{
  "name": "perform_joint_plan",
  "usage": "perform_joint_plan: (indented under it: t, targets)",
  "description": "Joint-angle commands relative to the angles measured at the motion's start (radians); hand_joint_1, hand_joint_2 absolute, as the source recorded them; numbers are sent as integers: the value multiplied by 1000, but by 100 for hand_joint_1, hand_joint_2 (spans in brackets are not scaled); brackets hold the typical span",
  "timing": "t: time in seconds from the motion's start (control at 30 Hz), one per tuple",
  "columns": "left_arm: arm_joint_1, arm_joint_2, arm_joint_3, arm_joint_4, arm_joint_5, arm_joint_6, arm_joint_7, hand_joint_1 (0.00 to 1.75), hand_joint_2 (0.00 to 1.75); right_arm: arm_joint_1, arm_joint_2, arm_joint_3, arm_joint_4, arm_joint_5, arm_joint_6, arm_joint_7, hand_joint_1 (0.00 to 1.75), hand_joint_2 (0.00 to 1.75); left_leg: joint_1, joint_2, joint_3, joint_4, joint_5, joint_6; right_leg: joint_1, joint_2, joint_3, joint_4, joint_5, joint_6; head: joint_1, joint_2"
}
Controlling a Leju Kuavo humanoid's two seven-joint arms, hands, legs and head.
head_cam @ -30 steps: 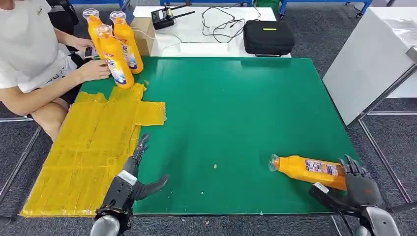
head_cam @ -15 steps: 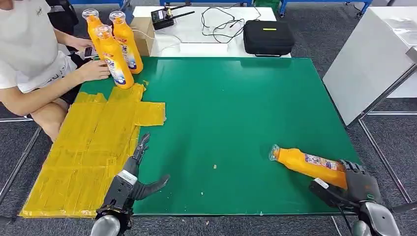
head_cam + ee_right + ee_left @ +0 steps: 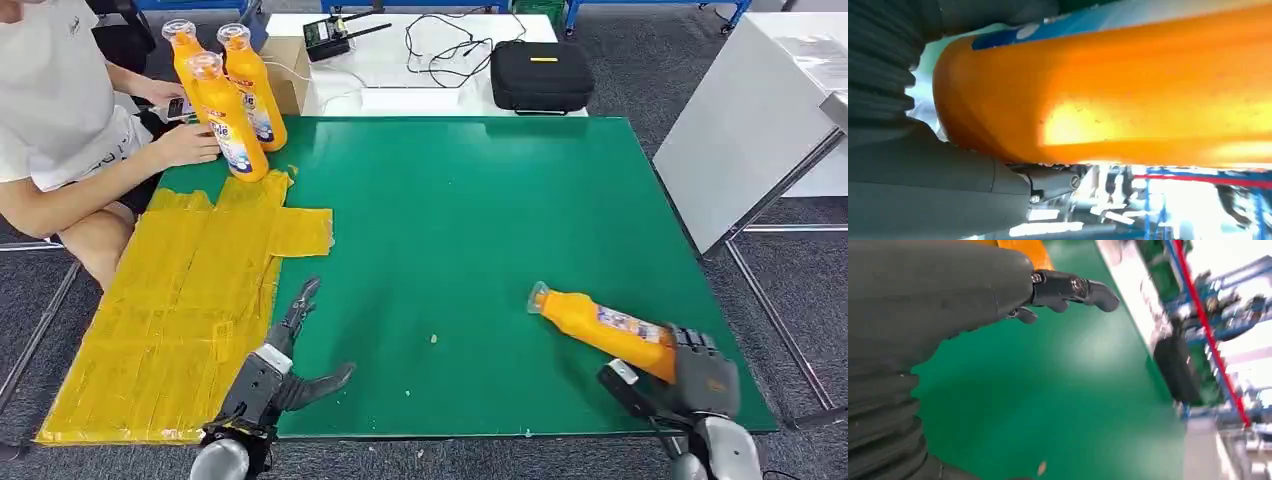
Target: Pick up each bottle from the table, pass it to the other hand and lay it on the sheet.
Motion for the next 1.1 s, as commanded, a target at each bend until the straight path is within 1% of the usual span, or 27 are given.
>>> perform_joint_plan:
  t: [0.03,0.07,0.1,0.13,0.2,0.27,0.37,0.4,0.47,0.5,0.6,0.63,0.73,0.87,1.03,1.07,1.1]
  targets:
    - [-28,27,-67,48,100,-79,30,0,175,-1,206,119,-272,-190,-76,-56,175,175,1,5,1,0,-1,-4,1,3,0,1,-1,-2,0,0]
    - [-32,30,-79,49,105,-85,35,0,175,0,213,135,-287,-237,-76,-76,175,175,1,1,-1,0,0,-3,1,1,-1,1,-1,-1,0,0]
    - [-33,29,-81,50,109,-88,37,0,175,0,219,143,-293,-263,-69,-88,175,175,2,3,0,1,-1,-4,2,2,0,1,-2,-1,0,0]
    - [-34,31,-86,51,114,-91,38,0,175,0,223,153,-304,-321,-51,-111,175,175,2,1,0,0,0,-4,2,1,0,1,-2,-1,0,0]
    - [-35,32,-87,51,114,-92,38,0,175,1,226,156,-308,-327,-49,-112,175,175,2,2,0,1,-1,-4,2,2,0,1,-3,-1,0,0]
    - [-34,33,-89,51,130,-102,41,0,175,4,230,161,-323,-385,-32,-136,175,175,2,1,-2,0,0,-4,2,1,-2,1,-2,-1,0,0]
    - [-35,39,-101,44,146,-112,40,0,175,11,240,191,-359,-474,30,-174,175,175,2,-2,-5,0,0,-3,1,-1,-4,1,-2,-1,1,0]
    - [-37,38,-103,43,148,-113,39,0,175,12,245,202,-365,-500,56,-178,175,175,2,0,-3,1,-1,-4,2,0,-2,1,-3,-2,0,0]
    - [-41,37,-106,44,148,-114,39,0,175,11,251,216,-361,-504,64,-181,175,175,2,-1,-5,0,0,-4,2,0,-5,1,-2,-1,0,0]
    - [-43,37,-107,44,148,-114,39,0,175,9,251,222,-357,-502,64,-181,175,175,2,0,-4,1,-1,-4,2,0,-3,1,-3,-2,0,0]
    - [-43,38,-107,44,148,-114,39,0,175,10,248,221,-355,-503,64,-181,175,175,2,-2,-6,0,0,-3,2,-1,-5,1,-2,-1,0,0]
    - [-43,38,-107,44,148,-114,39,0,175,10,248,221,-355,-503,64,-181,175,175,2,-1,-4,0,-1,-4,2,-1,-3,1,-3,-2,0,0]
    - [-43,38,-107,44,148,-114,39,0,175,10,248,221,-355,-503,64,-181,175,175,1,-2,-6,0,1,-3,1,-1,-6,1,-2,-1,0,0]
    - [-43,38,-107,44,148,-114,39,0,175,10,248,221,-355,-503,64,-181,175,175,2,-1,-4,0,-1,-4,2,-1,-4,1,-3,-1,0,0]
    - [-43,38,-107,44,148,-114,39,0,175,10,248,221,-355,-503,64,-181,175,175,1,-2,-6,0,0,-3,1,-1,-6,1,-2,-1,0,0]
    - [-45,38,-107,47,148,-114,39,0,175,5,244,226,-343,-451,34,-175,175,175,2,-1,-5,0,0,-4,2,-1,-4,1,-3,-1,0,0]
    - [-49,33,-104,53,149,-110,44,0,175,0,253,235,-332,-437,29,-172,175,175,2,-1,-6,0,0,-4,2,-1,-5,1,-2,-1,0,0]
